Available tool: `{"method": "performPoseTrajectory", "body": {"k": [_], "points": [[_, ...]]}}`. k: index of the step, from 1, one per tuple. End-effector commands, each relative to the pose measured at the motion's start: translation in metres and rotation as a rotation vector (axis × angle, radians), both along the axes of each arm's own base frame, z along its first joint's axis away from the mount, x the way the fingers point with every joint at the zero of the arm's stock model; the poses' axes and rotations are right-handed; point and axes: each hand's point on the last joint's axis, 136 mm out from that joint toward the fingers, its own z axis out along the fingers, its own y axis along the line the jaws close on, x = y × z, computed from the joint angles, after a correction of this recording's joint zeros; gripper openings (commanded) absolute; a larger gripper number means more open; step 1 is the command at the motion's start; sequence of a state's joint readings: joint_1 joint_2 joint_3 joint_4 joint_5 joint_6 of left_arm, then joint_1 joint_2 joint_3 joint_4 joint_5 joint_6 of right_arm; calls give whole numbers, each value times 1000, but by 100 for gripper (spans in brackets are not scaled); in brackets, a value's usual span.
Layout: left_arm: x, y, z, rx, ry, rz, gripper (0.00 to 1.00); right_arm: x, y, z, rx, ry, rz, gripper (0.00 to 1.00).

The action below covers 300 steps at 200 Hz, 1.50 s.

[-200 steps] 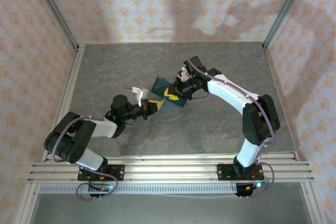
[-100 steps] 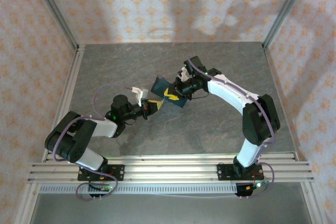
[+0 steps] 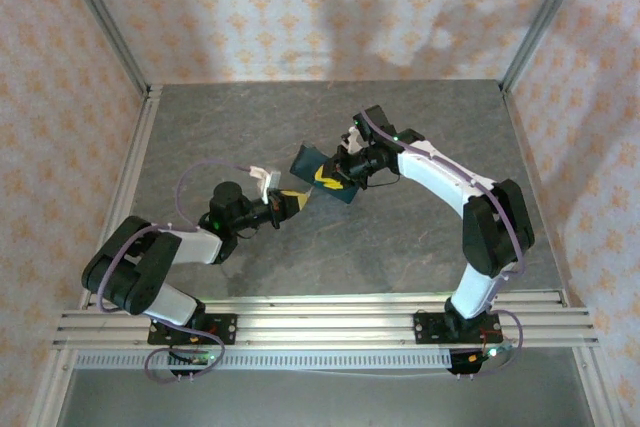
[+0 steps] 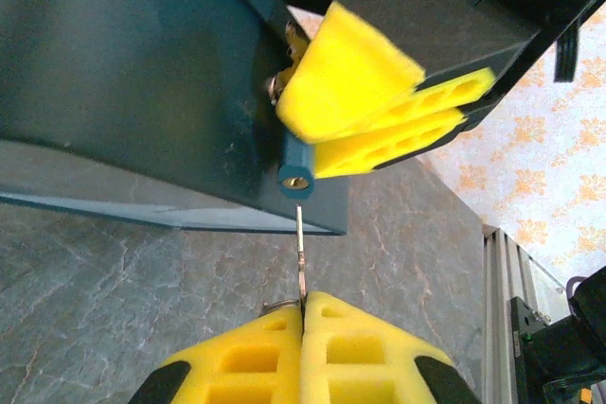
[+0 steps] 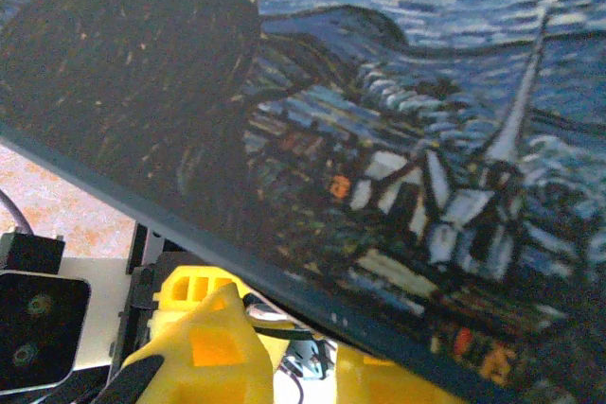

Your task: Unlock the padlock with the key

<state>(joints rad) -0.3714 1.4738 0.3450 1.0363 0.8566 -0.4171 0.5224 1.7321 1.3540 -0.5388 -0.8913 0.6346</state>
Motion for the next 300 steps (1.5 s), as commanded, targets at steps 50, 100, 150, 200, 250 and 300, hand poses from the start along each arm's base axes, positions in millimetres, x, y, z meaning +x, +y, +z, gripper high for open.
{"method": "performPoseTrajectory", "body": {"k": [50,100,150,200,250,300], "points": [[5,-3,13,-3,-44,-16,0,1,4,29,68,-67,25,0],[7,-6,15,-7,-49,-21,0,0,4,28,69,-60,23,0],[8,-8,11,-2,-42,-26,0,0,5,30,81,-63,23,0],[7,-10,9,-1,-40,-32,0,-1,5,29,80,-61,23,0],[5,-11,10,0,-42,-35,0,0,5,29,80,-62,23,0],[1,-10,6,8,-40,-33,0,-1,4,28,74,-59,23,0]]}}
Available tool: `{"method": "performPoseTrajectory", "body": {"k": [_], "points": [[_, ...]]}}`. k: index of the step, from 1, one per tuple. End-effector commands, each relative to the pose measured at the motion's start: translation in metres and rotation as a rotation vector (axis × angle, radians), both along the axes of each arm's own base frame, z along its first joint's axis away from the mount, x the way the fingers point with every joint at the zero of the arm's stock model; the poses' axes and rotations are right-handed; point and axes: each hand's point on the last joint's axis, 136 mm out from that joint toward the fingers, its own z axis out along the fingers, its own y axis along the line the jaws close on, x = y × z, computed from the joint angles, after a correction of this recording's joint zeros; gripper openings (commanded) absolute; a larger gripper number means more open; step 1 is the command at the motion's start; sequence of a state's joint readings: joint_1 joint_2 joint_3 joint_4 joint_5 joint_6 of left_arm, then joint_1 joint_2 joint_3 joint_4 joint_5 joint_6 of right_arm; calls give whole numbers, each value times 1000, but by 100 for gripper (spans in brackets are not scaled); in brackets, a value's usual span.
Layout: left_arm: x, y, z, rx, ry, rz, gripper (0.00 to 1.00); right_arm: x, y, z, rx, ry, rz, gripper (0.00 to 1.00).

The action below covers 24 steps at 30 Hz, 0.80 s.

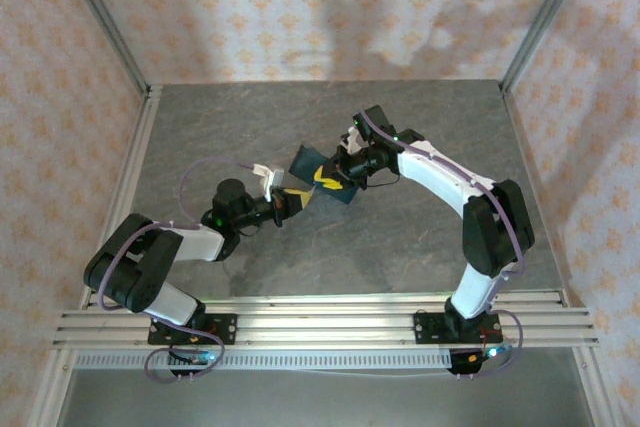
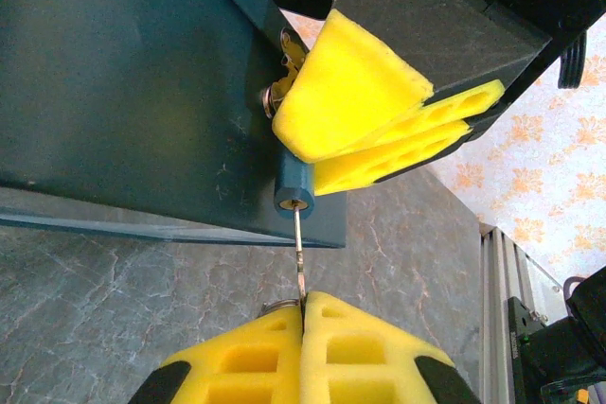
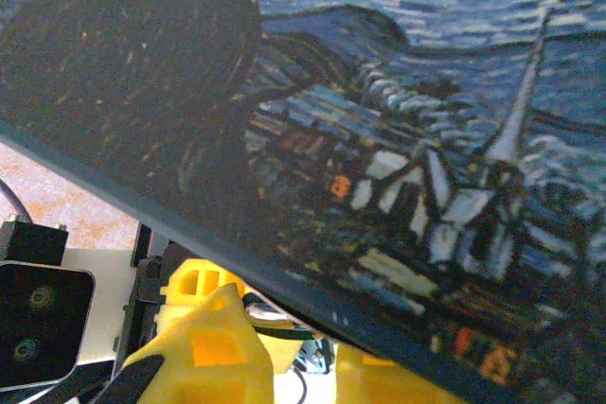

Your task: Unlock the padlock with the key

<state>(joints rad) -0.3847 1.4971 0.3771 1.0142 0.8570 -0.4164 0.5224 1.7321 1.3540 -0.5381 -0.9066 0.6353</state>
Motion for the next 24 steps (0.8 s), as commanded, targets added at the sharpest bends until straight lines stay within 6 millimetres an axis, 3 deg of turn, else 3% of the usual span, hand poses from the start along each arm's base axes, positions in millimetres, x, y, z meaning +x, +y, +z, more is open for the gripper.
{"method": "performPoseTrajectory", "body": {"k": [1,24], "points": [[-3,-3,7,3,-52,-19,0,1,3,26,62,-65,15,0],[2,-4,14,2,-73,-14,0,-13,2,24,66,-46,79,0]]}}
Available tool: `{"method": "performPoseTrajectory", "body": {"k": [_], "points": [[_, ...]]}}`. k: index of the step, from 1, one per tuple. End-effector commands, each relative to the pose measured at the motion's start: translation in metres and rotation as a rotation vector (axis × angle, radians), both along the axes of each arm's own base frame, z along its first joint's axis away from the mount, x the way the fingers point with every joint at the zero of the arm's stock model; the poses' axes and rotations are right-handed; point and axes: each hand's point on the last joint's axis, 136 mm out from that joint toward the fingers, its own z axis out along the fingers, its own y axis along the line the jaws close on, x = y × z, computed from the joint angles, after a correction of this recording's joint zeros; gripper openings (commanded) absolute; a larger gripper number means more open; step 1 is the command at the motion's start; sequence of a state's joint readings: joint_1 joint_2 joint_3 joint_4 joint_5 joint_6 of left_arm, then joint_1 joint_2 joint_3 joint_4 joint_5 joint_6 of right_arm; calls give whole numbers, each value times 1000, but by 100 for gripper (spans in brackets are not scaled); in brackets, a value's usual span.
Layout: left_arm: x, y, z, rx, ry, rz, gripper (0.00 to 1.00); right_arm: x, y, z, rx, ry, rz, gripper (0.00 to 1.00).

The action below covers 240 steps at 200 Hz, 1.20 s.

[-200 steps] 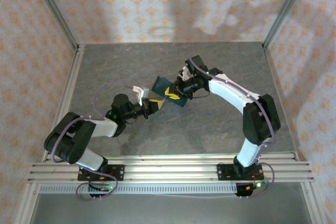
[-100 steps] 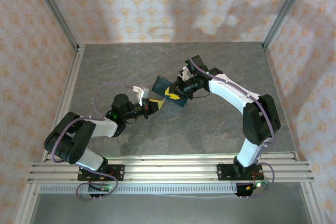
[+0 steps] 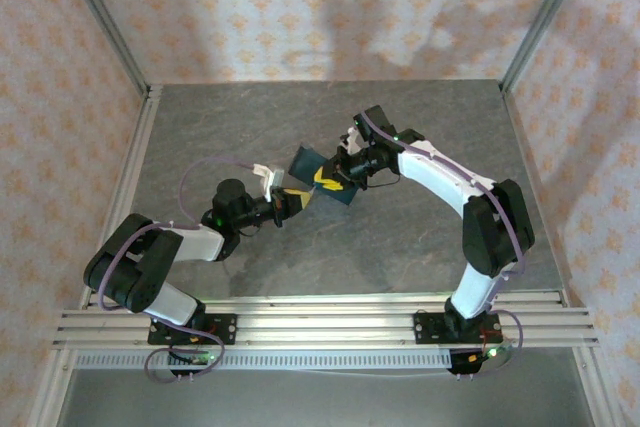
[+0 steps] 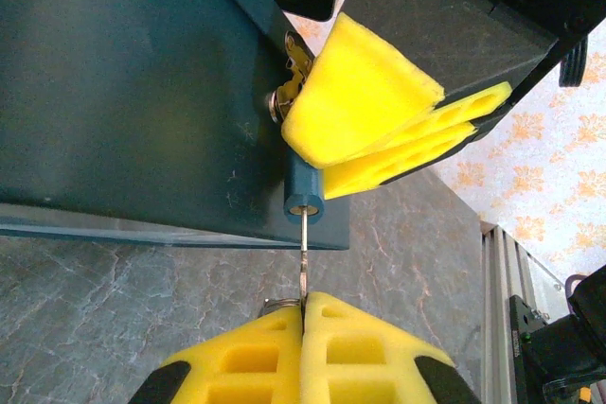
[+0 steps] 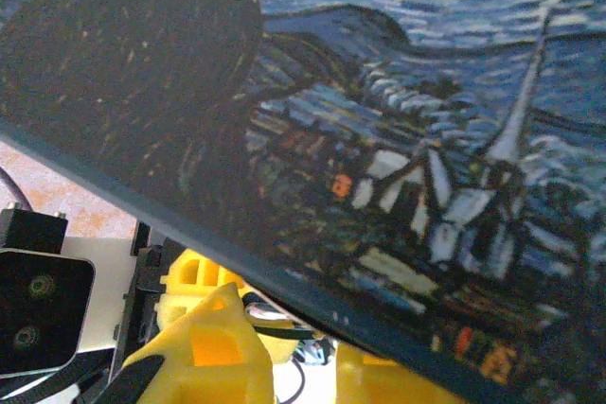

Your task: Unlock the padlock with the key

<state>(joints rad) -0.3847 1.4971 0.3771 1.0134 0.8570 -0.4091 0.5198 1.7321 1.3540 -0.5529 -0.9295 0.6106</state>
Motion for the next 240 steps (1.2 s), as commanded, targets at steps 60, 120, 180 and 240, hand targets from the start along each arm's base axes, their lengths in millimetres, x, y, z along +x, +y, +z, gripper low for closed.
{"method": "performPoseTrajectory", "body": {"k": [60,120,180,240], "points": [[4,-7,18,-7,-65,-26,0,-14,0,19,41,-37,80,0],[3,-10,17,1,-60,-38,0,-10,1,16,44,-36,60,0],[6,-10,6,46,-45,-3,0,-14,-1,14,37,-28,76,0],[3,-6,9,54,-52,10,0,-21,-4,11,19,-23,112,0]]}}
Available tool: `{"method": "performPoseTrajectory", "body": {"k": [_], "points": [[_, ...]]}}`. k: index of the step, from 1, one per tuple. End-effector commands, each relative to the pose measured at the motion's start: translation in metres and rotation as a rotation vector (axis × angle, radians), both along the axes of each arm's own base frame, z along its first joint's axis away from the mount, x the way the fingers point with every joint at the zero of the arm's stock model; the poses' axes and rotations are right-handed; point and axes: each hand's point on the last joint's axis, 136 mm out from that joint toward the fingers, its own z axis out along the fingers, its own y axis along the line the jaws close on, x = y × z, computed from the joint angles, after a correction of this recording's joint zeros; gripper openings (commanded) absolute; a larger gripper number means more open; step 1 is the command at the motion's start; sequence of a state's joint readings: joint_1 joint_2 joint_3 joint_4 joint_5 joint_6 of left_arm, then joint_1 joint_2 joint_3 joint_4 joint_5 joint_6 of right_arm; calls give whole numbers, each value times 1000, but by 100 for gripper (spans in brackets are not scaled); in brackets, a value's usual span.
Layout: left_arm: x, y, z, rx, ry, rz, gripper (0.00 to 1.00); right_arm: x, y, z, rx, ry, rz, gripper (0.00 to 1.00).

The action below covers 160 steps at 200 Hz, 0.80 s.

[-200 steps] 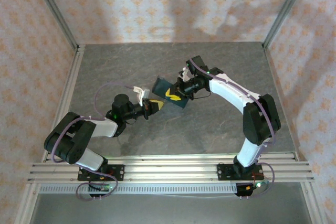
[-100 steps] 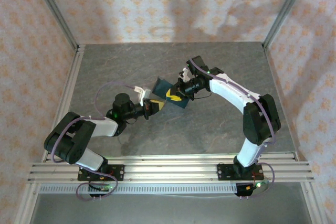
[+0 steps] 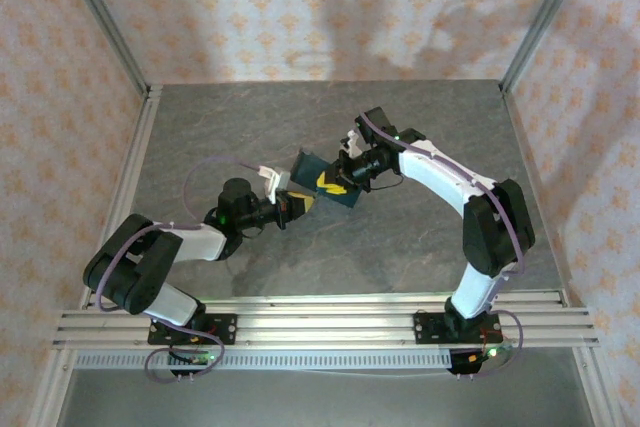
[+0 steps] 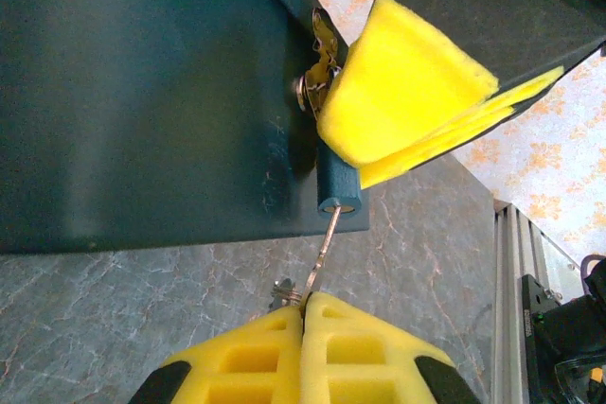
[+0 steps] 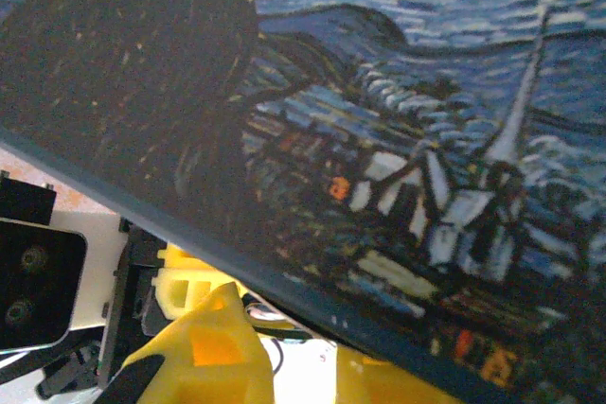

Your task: Unlock the padlock with the key

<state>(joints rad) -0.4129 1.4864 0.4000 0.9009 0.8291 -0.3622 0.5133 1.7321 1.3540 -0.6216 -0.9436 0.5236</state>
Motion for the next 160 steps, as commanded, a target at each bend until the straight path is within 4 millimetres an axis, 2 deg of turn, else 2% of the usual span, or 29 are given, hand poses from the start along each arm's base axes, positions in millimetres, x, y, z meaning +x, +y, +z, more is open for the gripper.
{"method": "performPoseTrajectory", "body": {"k": [1,52,80,86,149,160], "points": [[6,-1,20,-5,-83,17,0,-11,3,16,41,-20,56,0],[5,-7,26,-52,-62,-18,0,-8,3,17,42,-26,37,0],[4,-8,22,-62,-35,-28,0,-7,2,16,40,-29,25,0],[4,-9,29,-77,-59,-33,0,-7,2,14,37,-28,25,0],[7,-10,43,-100,-67,-25,0,-9,2,14,34,-25,37,0],[7,-10,40,-87,-49,-23,0,-10,1,13,30,-27,39,0]]}}
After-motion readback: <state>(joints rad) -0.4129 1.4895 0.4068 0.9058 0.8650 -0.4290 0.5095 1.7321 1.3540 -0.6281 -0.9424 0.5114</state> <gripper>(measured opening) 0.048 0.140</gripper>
